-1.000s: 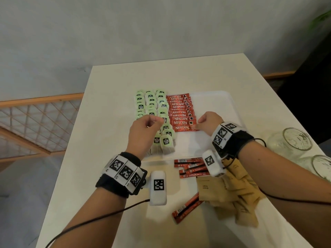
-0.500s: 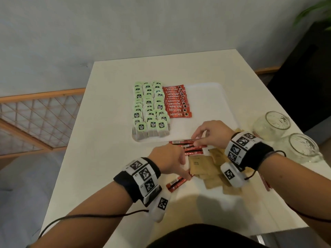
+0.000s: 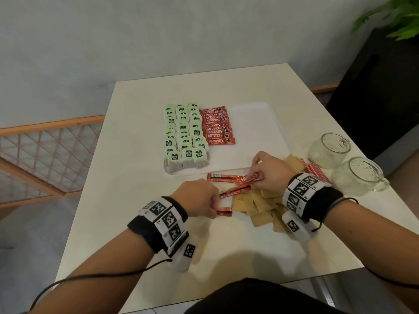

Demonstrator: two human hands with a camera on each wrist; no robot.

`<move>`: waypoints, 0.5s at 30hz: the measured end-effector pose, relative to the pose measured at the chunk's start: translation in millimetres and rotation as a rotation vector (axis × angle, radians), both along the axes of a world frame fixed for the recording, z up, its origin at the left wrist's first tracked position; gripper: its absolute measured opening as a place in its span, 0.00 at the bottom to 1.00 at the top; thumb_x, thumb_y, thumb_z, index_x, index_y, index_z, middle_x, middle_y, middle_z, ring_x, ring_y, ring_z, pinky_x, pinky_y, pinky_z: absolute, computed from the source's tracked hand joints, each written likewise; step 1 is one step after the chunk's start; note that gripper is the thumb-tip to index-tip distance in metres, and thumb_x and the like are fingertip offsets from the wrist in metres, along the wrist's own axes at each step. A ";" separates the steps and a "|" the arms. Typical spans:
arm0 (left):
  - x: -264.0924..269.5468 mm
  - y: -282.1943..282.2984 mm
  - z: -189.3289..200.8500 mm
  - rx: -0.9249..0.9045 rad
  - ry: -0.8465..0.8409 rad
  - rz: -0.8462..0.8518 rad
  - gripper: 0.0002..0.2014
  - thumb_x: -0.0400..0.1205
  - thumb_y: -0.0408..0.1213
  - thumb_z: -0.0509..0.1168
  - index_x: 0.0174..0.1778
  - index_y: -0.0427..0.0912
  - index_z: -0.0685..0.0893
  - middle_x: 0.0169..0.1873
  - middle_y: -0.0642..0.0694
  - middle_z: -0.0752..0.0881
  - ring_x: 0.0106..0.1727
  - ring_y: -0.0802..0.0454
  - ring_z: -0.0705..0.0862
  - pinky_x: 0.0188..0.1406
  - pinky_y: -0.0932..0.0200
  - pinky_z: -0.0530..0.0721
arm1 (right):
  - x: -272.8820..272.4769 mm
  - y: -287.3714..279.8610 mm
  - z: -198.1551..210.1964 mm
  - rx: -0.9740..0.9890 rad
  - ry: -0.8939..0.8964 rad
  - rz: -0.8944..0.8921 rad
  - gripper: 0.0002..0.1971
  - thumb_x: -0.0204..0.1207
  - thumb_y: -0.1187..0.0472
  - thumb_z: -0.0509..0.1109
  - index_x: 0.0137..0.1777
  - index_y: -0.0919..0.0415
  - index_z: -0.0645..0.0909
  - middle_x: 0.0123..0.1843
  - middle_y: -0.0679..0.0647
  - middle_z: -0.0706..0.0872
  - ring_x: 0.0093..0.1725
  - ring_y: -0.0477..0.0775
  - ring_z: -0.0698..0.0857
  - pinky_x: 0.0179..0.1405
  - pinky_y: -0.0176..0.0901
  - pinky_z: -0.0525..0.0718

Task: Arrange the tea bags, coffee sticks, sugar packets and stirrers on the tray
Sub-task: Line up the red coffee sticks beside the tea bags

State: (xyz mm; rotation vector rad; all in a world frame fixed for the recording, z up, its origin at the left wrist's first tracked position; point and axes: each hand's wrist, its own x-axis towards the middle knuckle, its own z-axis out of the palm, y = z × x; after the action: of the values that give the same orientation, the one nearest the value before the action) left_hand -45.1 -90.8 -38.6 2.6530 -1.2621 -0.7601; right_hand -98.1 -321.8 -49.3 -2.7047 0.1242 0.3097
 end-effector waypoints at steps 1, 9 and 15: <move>3.3 3.1 0.0 -0.026 0.019 0.013 0.06 0.74 0.43 0.74 0.41 0.52 0.83 0.35 0.59 0.80 0.41 0.56 0.82 0.36 0.63 0.73 | -1.9 -0.4 0.6 -0.001 -0.005 0.009 0.06 0.68 0.52 0.80 0.45 0.46 0.89 0.55 0.43 0.74 0.43 0.43 0.79 0.49 0.42 0.80; 15.0 -12.8 8.7 -0.325 -0.116 0.218 0.09 0.86 0.38 0.58 0.60 0.44 0.69 0.31 0.52 0.78 0.30 0.54 0.77 0.27 0.58 0.70 | -13.2 -6.3 11.6 -0.021 -0.008 0.033 0.08 0.75 0.52 0.74 0.51 0.50 0.90 0.49 0.47 0.83 0.50 0.50 0.83 0.53 0.45 0.80; 11.2 -41.4 -10.7 -0.008 -0.354 0.058 0.14 0.86 0.42 0.59 0.65 0.41 0.74 0.50 0.43 0.87 0.47 0.42 0.85 0.34 0.56 0.73 | -22.2 -18.5 13.1 0.046 -0.024 -0.070 0.06 0.76 0.53 0.74 0.49 0.52 0.89 0.43 0.44 0.86 0.47 0.46 0.83 0.49 0.39 0.79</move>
State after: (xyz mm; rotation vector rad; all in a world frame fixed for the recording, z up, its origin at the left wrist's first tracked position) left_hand -33.9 -132.2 -49.3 2.8921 -1.2445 -0.2819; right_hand -120.3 -340.3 -36.3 -2.6505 0.2015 0.2557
